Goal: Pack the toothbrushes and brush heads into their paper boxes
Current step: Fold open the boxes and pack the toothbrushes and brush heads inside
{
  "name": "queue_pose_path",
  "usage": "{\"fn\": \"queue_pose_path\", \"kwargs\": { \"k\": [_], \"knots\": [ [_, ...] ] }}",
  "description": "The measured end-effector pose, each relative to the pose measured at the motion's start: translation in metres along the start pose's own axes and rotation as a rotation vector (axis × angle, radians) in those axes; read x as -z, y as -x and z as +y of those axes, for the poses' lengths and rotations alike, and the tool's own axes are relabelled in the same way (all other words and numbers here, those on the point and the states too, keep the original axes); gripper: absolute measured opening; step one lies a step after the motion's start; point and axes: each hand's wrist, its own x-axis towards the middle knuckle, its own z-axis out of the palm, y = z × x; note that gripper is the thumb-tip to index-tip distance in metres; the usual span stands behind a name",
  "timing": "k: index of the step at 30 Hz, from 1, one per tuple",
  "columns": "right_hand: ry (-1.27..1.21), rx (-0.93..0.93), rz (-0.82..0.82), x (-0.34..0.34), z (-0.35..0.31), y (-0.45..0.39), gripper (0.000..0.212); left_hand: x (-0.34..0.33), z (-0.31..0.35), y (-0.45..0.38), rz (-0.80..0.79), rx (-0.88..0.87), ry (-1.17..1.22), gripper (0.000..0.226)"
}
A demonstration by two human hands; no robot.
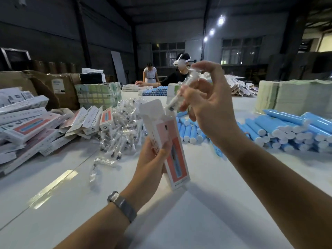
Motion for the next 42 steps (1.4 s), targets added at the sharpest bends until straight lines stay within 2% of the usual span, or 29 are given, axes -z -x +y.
{"fn": "queue_pose_path", "kwargs": {
  "k": [7,10,16,18,21,23,24,26,28,31,37,42],
  "knots": [
    [0.61,0.227,-0.139,0.0,0.015,0.003,0.029,-0.007,0.006,0.006,-0.038,-0.151,-0.183,0.022],
    [0.69,0.24,-0.222,0.002,0.022,0.006,0.021,-0.008,0.007,0.006,-0.034,-0.168,-0.181,0.025],
    [0.602,0.216,-0.24,0.004,0.032,0.009,0.014,-0.005,0.007,0.005,-0.05,-0.184,-0.195,0.029],
    [0.575,0.198,-0.305,0.006,0.034,0.011,0.01,-0.003,0.007,0.005,-0.059,-0.192,-0.184,0.028],
    [0.632,0.143,-0.428,0.009,0.039,0.014,0.02,0.0,0.008,0.005,-0.051,-0.215,-0.171,0.024],
    [0.618,0.119,-0.462,0.01,0.041,0.015,0.013,0.0,0.008,0.004,-0.058,-0.242,-0.152,0.028],
    [0.595,0.12,-0.46,0.01,0.042,0.015,0.014,0.0,0.008,0.004,-0.054,-0.256,-0.133,0.033],
    [0.502,0.092,-0.423,0.008,0.042,0.015,0.029,0.001,0.008,0.004,-0.035,-0.291,-0.108,0.046],
    [0.305,-0.025,-0.363,0.006,0.042,0.015,0.042,0.002,0.01,0.004,-0.033,-0.337,-0.131,0.055],
    [0.121,-0.132,-0.332,0.004,0.044,0.017,0.038,0.005,0.013,0.003,-0.056,-0.361,-0.156,0.059],
    [-0.141,-0.229,-0.402,0.018,0.056,0.02,0.029,0.006,0.019,0.004,-0.055,-0.31,-0.15,0.061],
    [-0.134,-0.242,-0.355,0.018,0.061,0.022,0.035,0.004,0.02,0.002,-0.066,-0.314,-0.186,0.051]
  ]
}}
